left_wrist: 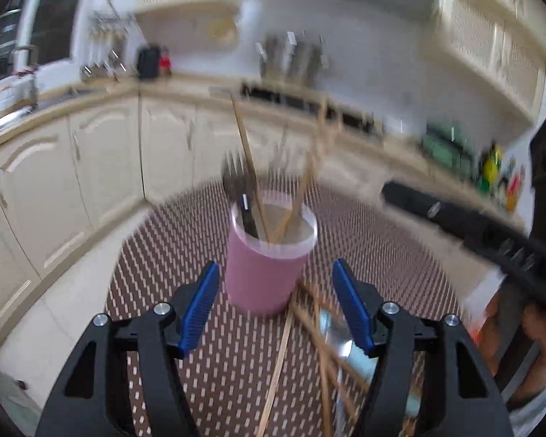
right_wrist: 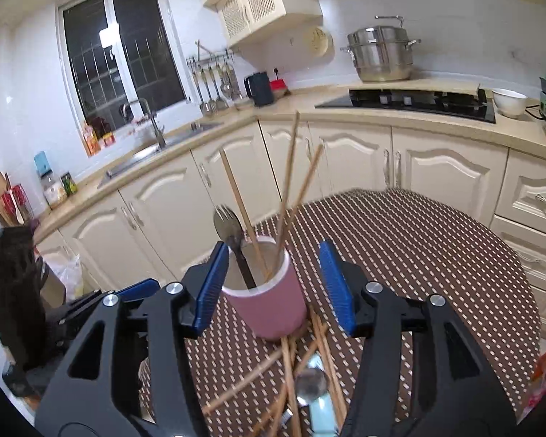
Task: Organize utensils
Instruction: 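Grasp a wooden chopstick with the left tool while the right tool grasps another chopstick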
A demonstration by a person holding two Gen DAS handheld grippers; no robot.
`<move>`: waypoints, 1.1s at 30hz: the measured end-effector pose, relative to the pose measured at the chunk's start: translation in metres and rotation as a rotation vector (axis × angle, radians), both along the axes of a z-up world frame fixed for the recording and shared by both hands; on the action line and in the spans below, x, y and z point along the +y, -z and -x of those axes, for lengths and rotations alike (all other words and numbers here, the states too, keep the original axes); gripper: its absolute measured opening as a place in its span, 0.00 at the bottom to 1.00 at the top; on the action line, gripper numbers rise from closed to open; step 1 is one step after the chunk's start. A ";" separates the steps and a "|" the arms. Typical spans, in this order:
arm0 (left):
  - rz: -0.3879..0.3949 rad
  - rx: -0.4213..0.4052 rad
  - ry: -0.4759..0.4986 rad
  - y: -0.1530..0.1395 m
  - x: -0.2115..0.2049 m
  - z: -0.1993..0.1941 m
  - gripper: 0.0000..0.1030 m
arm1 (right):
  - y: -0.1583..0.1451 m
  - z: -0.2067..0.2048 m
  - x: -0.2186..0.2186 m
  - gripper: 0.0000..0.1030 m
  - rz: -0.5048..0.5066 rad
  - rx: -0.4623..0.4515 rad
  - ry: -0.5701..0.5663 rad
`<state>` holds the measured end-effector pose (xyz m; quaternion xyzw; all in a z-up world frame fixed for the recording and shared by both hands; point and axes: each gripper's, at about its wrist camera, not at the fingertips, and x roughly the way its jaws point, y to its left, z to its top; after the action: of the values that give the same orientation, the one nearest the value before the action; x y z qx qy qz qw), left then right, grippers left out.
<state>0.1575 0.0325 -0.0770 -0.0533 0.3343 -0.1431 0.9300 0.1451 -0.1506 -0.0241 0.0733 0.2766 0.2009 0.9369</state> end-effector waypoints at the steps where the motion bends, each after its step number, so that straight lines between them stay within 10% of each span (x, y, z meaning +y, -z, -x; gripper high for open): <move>1: -0.025 0.054 0.019 0.008 -0.003 -0.003 0.62 | 0.004 0.001 -0.002 0.51 0.011 0.013 -0.003; 6: -0.139 0.251 0.060 0.048 -0.019 -0.016 0.61 | 0.035 0.006 -0.014 0.51 0.081 0.133 -0.022; 11: -0.179 0.370 0.099 0.076 -0.037 -0.026 0.39 | 0.067 0.006 -0.022 0.51 0.131 0.244 -0.024; 18: -0.242 0.423 0.098 0.096 -0.049 -0.035 0.25 | 0.099 0.001 -0.033 0.51 0.156 0.375 -0.065; 21: -0.257 0.429 0.082 0.095 -0.054 -0.041 0.09 | 0.110 -0.002 -0.030 0.34 0.177 0.422 -0.098; 33: -0.216 0.436 0.024 0.095 -0.051 -0.011 0.08 | 0.119 -0.013 -0.007 0.16 0.239 0.469 -0.195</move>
<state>0.1685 -0.0185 -0.1717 0.0207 0.5410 -0.1028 0.8345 0.1585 -0.1571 -0.1433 -0.0204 0.5135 0.2337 0.8254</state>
